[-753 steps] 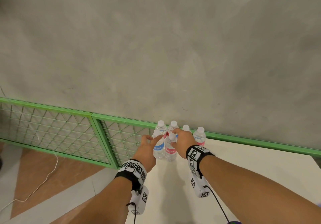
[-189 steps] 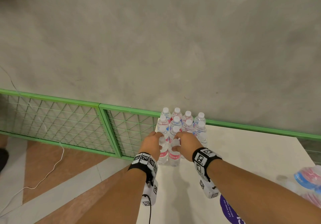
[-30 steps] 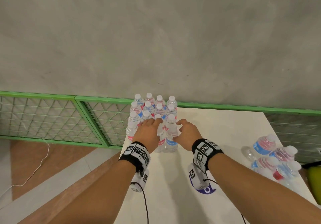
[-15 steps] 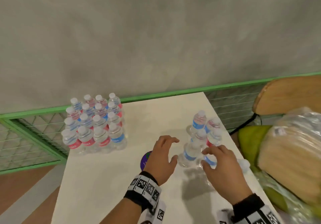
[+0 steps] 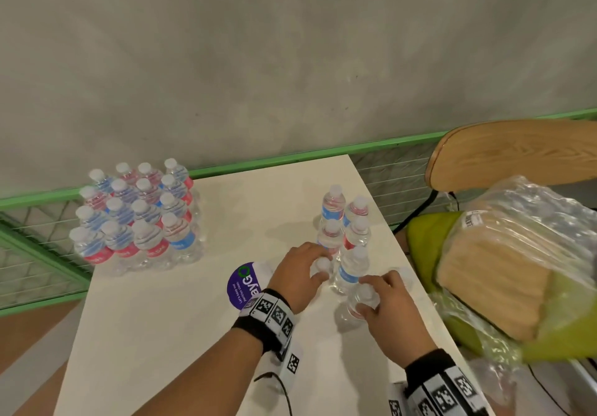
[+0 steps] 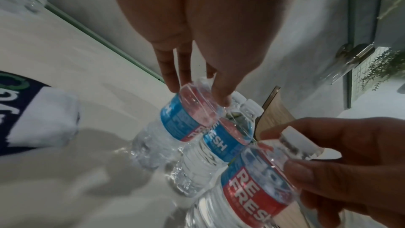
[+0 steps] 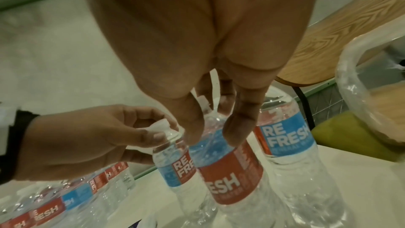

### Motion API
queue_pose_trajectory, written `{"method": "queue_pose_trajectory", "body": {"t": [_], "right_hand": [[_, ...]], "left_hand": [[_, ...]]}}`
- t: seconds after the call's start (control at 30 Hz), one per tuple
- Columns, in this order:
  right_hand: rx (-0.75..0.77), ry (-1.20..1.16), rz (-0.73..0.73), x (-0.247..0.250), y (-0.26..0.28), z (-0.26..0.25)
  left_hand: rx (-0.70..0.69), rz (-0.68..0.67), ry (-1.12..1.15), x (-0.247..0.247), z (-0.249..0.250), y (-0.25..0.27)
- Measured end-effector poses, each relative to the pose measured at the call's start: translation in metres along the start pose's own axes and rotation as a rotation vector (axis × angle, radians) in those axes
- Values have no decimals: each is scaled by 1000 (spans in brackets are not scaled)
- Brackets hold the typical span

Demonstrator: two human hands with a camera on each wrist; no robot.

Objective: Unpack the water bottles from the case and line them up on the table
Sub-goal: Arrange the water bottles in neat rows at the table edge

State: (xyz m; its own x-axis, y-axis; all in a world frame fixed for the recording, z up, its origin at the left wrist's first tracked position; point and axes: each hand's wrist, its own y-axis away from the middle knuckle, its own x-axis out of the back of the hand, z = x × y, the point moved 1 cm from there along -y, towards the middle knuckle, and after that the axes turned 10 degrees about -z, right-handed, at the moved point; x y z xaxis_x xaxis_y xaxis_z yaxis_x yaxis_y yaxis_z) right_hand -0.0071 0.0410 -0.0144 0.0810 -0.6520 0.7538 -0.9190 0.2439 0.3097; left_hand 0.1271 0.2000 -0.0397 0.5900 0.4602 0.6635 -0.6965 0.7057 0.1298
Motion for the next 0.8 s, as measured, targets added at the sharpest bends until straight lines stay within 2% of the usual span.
{"method": "queue_pose_trajectory", "body": {"t": [0.17,0.33,0.43,0.67,0.8], "right_hand": [[80,36,-48,6,-5,-10],[134,45,-93,-3,-5,-29],[167,2,-155,-15,-2,-44],[265,14,-298,-69,12,-96],[329,50,-367,-93,18,-129]], "left_hand": [[29,-202,55,20,-14,21],[102,-166,119,47,-31,66],[161,-48,135,60,-50,110],[396,458,154,111,-125,216],[564,545,84,157,-172,247]]}}
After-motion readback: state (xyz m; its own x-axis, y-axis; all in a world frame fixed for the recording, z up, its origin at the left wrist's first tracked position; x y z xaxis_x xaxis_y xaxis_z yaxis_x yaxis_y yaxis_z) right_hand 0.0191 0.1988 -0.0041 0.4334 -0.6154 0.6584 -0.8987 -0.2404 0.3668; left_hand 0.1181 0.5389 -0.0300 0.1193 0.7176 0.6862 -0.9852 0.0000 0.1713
